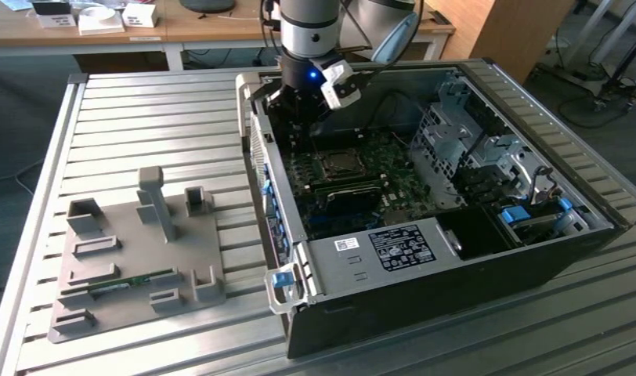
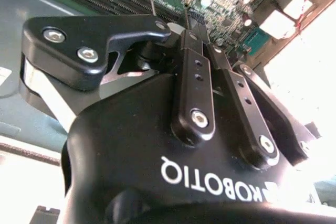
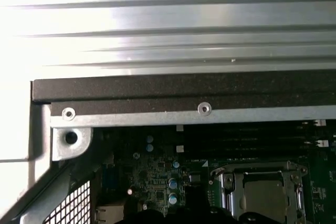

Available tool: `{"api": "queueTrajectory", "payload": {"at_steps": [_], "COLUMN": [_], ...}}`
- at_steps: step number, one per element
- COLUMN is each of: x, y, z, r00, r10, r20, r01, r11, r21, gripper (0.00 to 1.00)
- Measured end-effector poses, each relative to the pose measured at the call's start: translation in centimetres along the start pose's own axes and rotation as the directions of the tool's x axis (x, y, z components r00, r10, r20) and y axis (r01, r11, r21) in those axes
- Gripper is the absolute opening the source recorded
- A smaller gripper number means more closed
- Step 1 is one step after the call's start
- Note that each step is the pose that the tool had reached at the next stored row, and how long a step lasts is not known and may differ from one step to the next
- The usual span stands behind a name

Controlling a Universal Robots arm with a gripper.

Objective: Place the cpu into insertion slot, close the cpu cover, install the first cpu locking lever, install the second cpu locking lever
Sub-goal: 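Install the first cpu locking lever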

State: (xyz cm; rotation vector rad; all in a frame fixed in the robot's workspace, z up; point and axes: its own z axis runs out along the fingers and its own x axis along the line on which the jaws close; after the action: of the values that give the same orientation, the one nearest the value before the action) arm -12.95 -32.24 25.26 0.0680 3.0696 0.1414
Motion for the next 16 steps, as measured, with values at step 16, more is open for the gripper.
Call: {"api": "queueTrajectory", "payload": {"at_steps": [16], "x": [0.01], "y": [0.26], "z": [0.02], "r00": [1.0000], "r10": [0.002], "r20": [-0.0014], "r01": [-0.002], "r11": [0.9995], "r21": [-0.0300], "gripper": [0.11]}}
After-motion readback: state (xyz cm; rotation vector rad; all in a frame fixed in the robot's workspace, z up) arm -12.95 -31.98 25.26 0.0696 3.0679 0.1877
